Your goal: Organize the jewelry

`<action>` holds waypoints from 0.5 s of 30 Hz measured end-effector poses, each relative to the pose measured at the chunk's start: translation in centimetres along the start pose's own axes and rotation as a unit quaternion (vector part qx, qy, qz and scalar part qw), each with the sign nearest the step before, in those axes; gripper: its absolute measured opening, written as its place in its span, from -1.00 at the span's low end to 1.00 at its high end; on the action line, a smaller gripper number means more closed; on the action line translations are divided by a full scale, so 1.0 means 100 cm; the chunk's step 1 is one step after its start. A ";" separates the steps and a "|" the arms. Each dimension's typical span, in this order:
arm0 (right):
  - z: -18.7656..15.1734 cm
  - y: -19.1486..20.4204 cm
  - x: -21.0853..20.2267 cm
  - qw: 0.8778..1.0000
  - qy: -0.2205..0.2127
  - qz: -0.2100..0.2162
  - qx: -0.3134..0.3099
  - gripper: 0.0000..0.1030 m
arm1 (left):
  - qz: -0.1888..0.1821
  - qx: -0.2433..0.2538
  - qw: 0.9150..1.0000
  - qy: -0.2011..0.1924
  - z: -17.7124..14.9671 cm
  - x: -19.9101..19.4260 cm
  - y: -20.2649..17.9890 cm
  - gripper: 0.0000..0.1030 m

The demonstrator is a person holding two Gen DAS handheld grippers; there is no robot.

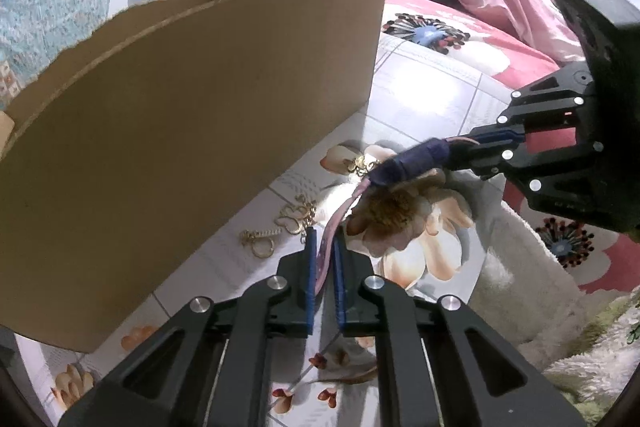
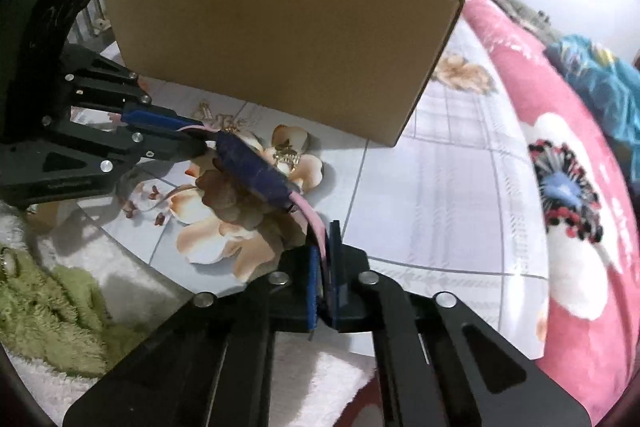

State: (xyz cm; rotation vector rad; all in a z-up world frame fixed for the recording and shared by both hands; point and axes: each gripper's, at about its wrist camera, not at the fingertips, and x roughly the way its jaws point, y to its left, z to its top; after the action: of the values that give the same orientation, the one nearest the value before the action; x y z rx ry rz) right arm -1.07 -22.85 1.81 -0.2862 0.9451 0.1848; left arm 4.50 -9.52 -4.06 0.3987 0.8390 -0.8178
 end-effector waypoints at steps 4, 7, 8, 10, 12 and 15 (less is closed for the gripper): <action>0.001 0.002 -0.019 0.999 -0.028 -0.034 0.000 -0.97 | 0.011 0.008 1.000 -0.025 0.005 -0.014 -0.004 -0.95; 0.011 0.014 -0.035 0.998 -0.046 -0.052 0.001 -0.98 | 0.014 0.012 0.999 -0.041 0.012 -0.031 -0.007 -0.95; 0.015 0.018 -0.042 0.997 -0.054 -0.058 -0.001 -0.98 | 0.016 0.015 0.998 -0.052 0.016 -0.042 -0.008 -0.95; 0.034 0.029 -0.060 0.995 -0.076 -0.067 -0.004 -0.98 | 0.019 0.019 0.997 -0.072 0.023 -0.061 -0.009 -0.95; 0.049 0.025 -0.077 0.993 -0.096 -0.065 -0.002 -0.98 | 0.024 0.022 0.995 -0.093 0.032 -0.082 -0.006 -0.95; 0.077 0.019 -0.098 0.991 -0.128 -0.041 0.010 -0.98 | 0.026 0.009 0.992 -0.123 0.053 -0.114 0.012 -0.94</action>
State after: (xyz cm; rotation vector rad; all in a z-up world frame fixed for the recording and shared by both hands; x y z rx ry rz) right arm -1.33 -18.91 13.75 -0.2758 0.6790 0.1336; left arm 3.58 -6.51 8.12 0.3262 0.5901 -0.8071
